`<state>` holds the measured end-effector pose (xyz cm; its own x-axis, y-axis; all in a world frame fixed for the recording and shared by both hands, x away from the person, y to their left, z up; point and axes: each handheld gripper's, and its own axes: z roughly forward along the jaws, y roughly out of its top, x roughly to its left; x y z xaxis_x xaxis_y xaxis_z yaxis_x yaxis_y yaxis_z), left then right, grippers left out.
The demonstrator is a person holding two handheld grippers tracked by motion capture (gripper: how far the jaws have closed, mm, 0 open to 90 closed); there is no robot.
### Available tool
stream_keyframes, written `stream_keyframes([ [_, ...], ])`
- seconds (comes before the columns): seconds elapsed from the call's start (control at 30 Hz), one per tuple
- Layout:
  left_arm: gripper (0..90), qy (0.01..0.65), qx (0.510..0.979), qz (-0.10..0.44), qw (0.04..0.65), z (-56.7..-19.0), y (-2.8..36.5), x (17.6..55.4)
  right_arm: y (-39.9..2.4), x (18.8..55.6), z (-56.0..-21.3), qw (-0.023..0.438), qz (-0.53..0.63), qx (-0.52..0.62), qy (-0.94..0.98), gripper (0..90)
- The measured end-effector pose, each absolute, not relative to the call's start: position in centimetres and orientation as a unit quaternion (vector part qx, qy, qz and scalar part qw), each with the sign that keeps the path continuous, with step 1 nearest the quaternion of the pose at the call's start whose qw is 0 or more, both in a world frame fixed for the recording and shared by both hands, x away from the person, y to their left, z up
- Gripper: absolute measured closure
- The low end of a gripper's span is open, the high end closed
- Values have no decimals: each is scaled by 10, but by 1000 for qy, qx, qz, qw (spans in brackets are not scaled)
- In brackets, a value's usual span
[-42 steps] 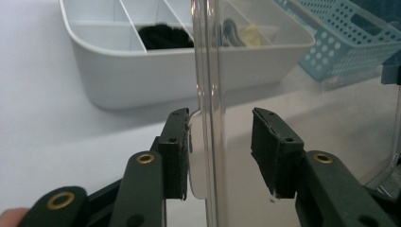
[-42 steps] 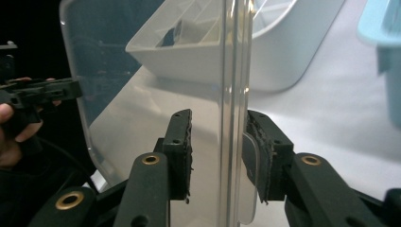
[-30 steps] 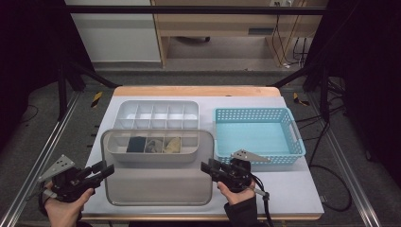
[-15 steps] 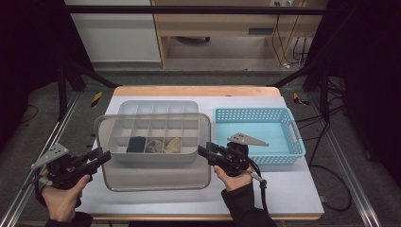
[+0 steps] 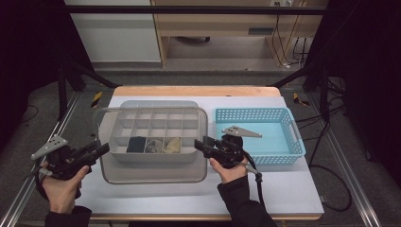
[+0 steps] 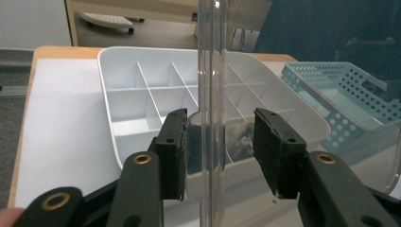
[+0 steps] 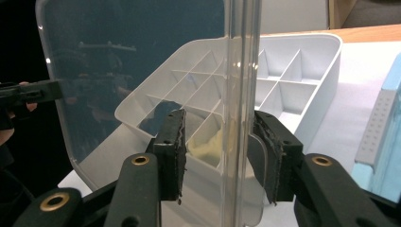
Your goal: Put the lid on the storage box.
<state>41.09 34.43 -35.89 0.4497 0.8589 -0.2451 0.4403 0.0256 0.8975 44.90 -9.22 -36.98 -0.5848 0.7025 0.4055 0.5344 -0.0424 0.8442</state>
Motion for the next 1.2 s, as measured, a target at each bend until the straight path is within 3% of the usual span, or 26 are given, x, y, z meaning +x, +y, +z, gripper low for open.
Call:
stream_keyframes([
  [0.77, 535, 477, 667, 226, 526, -324, 351, 467, -76, 496, -343, 112, 571, 448, 679, 537],
  [1.2, 533, 487, 658, 218, 531, -330, 358, 485, -67, 514, -342, 116, 566, 452, 680, 531],
])
